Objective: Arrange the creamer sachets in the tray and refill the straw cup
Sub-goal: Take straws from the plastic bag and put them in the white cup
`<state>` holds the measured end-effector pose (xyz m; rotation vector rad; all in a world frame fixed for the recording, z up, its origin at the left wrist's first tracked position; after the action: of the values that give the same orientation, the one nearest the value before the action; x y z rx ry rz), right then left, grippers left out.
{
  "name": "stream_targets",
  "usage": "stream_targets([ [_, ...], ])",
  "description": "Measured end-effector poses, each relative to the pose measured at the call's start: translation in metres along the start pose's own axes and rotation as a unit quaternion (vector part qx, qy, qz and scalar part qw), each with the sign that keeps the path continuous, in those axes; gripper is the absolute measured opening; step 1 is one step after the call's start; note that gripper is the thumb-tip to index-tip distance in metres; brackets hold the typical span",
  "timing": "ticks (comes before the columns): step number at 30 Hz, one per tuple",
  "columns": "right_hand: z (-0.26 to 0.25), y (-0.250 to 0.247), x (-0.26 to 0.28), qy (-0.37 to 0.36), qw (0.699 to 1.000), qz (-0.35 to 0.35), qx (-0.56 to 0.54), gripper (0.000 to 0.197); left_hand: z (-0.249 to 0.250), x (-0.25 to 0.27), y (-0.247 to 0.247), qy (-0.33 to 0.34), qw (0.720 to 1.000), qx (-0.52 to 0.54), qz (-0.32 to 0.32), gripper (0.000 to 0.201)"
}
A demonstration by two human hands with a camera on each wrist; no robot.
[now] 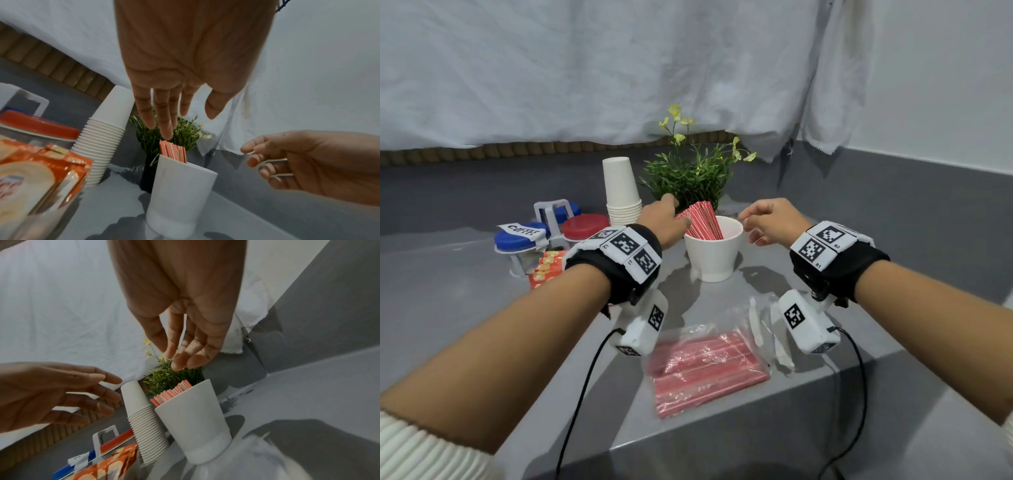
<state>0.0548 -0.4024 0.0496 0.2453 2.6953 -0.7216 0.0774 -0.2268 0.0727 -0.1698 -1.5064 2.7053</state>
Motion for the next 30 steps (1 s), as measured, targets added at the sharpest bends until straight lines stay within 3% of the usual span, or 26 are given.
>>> stream_targets([
  [4, 0.006, 0.002, 0.041, 0.026, 1.0, 0.011, -0.011, 0.026, -0.002, 0.036, 0.016, -0.007, 1.0, -0.003, -0.03, 0.041],
  [13, 0.038, 0.029, 0.118, 0.075, 0.996, -0.037, 0.019, 0.028, -0.024, 0.103, 0.072, -0.001, 0.987, -0.094, -0.127, 0.041],
  [20, 0.049, 0.047, 0.151, 0.078, 0.992, -0.056, 0.084, 0.024, -0.055, 0.134, 0.11, -0.008, 0.975, -0.149, -0.164, 0.074],
  [22, 0.044, 0.049, 0.155, 0.069, 0.993, -0.056, 0.083, 0.022, -0.059, 0.14, 0.114, 0.002, 0.975, -0.158, -0.159, 0.082],
  [30, 0.028, 0.063, 0.163, 0.001, 0.991, -0.116, 0.07, 0.049, -0.068, 0.154, 0.113, 0.03, 0.987, -0.143, -0.064, 0.088],
])
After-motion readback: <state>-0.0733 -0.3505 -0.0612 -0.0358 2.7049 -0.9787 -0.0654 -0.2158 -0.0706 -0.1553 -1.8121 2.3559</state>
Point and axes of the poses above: each hand's wrist, its own x-axis away from the middle knuckle, its own y-axis out of the palm, z = x × y, the point moved 10 cm from there along -x, towards the middle knuckle, and after that the axes turned 14 degrees about -y, right-handed, at the moved point
